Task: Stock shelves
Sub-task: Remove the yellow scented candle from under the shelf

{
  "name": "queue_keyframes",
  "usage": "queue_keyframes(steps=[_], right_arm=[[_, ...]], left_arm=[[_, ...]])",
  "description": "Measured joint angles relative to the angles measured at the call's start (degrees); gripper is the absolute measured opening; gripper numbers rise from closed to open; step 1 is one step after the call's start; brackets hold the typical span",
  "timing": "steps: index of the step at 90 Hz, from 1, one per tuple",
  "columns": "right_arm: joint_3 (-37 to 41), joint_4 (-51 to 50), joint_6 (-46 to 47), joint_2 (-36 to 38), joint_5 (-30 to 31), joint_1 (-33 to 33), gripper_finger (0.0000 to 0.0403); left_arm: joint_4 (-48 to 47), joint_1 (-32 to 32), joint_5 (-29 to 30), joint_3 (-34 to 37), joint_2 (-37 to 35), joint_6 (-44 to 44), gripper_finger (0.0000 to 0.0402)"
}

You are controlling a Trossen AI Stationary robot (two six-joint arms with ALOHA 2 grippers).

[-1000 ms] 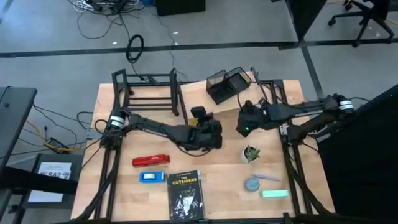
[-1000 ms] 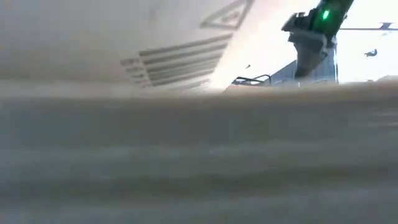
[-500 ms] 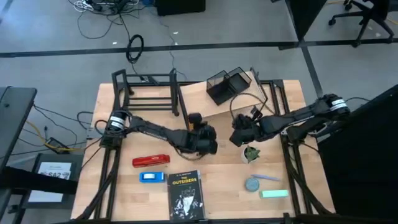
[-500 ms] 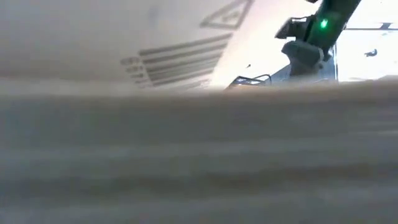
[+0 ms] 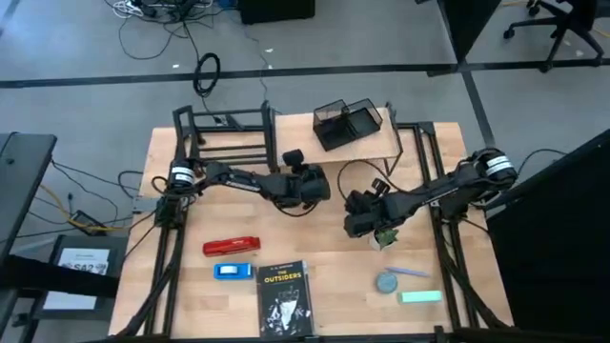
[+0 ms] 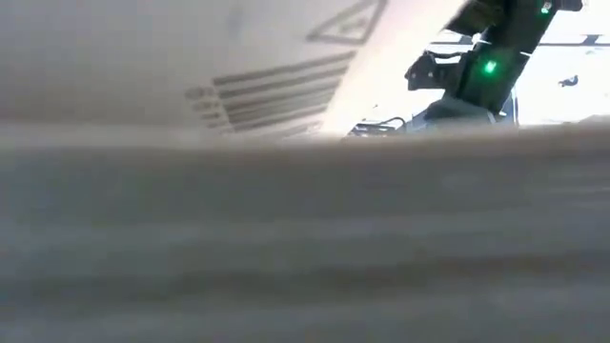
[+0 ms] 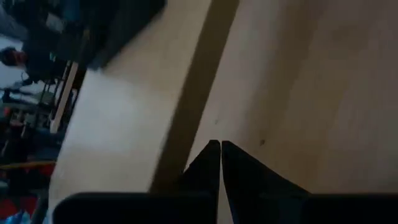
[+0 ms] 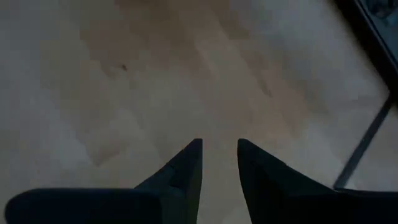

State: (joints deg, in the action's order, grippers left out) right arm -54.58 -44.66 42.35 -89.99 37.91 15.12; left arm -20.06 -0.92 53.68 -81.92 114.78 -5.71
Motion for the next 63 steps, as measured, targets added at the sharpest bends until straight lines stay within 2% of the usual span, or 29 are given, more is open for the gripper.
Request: queue_keyframes(steps=[22,38,43,51,63], right_arm=[[0.76,1.05,0.15,0.28,0.05,0.26,0.0082],[1.08,2.37,0.23,0.30,-0.02,0.32,0.0089],[2.47,6.17,0.02,0.35,-0.02,0.32,0.0094],[6.15,16.31,-1.75,0.32,-0.23,0.30,0.0106],[12.52,41.44,-10.92,0.08,-4.61,-1.37,0.0138]], left_arm=[[-0.60,3.56,3.40,-6.03,-0.08,-3.24,0.0004],[-4.10,5.77,4.84,-12.43,-0.08,-4.60,0.0039],[-6.65,7.08,6.19,-15.44,-0.08,-4.60,0.0052],[-14.02,10.11,11.49,-21.52,-0.08,-3.90,0.0069],[-32.08,16.22,21.43,-31.64,-0.08,3.02,0.0080]])
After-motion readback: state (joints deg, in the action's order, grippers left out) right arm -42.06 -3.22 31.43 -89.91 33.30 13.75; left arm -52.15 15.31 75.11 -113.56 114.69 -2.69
